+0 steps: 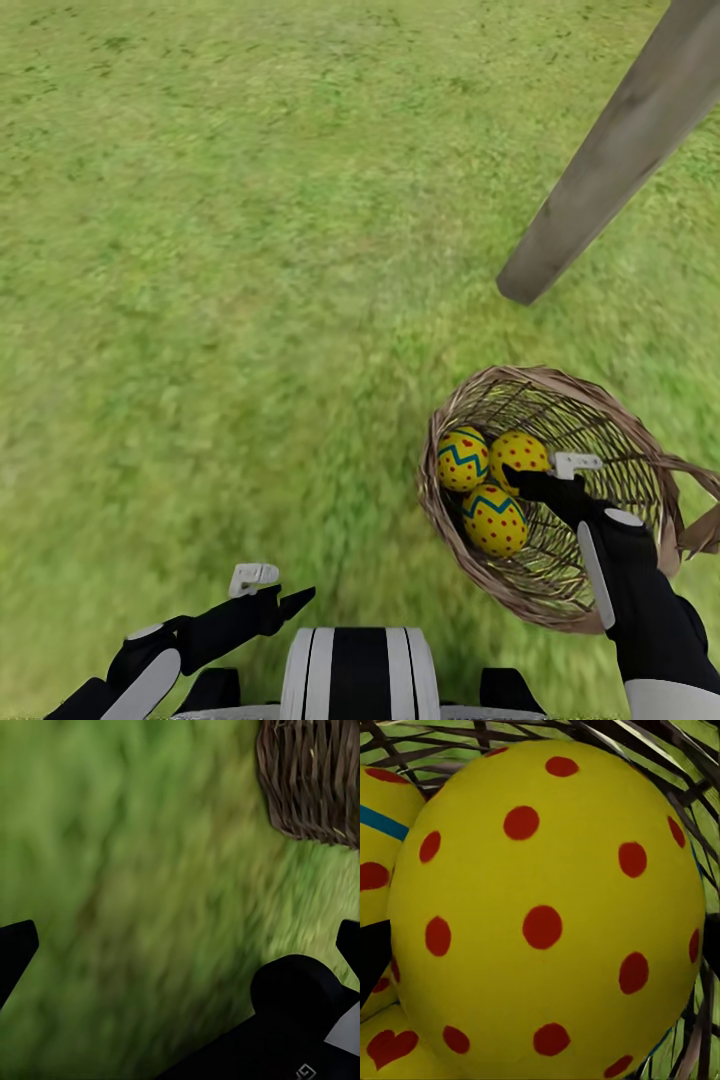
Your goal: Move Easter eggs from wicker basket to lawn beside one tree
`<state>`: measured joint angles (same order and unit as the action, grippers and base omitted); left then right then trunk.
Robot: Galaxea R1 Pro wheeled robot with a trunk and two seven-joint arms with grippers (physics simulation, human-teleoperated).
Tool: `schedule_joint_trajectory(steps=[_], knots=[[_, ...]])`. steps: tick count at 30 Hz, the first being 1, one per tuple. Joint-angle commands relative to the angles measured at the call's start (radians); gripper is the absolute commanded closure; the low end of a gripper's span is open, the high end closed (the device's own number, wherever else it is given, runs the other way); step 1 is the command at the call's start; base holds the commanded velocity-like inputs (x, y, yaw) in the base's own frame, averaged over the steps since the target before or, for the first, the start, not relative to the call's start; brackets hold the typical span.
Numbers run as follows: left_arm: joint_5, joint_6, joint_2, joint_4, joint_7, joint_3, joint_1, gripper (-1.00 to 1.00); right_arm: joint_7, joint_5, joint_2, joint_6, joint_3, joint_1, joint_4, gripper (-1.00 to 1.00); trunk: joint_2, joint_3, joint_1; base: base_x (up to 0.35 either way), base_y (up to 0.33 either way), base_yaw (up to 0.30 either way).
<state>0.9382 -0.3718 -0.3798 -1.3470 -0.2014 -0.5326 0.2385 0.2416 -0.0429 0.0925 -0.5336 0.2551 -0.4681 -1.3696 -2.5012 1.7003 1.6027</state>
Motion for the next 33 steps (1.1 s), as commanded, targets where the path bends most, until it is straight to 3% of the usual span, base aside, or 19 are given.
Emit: schedule_joint_trajectory(steps=[1,8,13,14,33], knots=[[0.008,-0.004,0.000,0.000,0.000,-0.001,0.001,-1.00,0.008,0.003,0.000,-0.006,0.001,0.000,-0.001,-1.00,0.000,0.005,0.000,0.000,0.000,0.000],[0.008,-0.004,0.001,0.015,0.002,-0.001,0.001,-1.00,0.008,0.003,0.000,0.009,0.001,0.000,-0.002,-1.00,-0.002,0.024,0.003,0.000,0.000,0.000],[0.008,-0.004,0.001,0.016,0.002,0.000,0.001,-1.00,0.008,0.003,0.000,0.009,0.001,0.000,-0.002,-1.00,-0.002,0.024,0.003,0.000,0.000,0.000],[0.008,-0.004,0.001,0.016,0.002,0.000,0.001,-1.00,0.008,0.003,0.000,0.009,0.001,0.000,-0.002,1.00,-0.002,0.024,0.003,0.000,0.000,0.000],[0.008,-0.004,0.001,0.016,0.002,0.000,0.001,-1.00,0.009,0.003,0.000,0.009,0.001,0.000,-0.002,1.00,-0.002,0.024,0.003,0.000,0.000,0.000]])
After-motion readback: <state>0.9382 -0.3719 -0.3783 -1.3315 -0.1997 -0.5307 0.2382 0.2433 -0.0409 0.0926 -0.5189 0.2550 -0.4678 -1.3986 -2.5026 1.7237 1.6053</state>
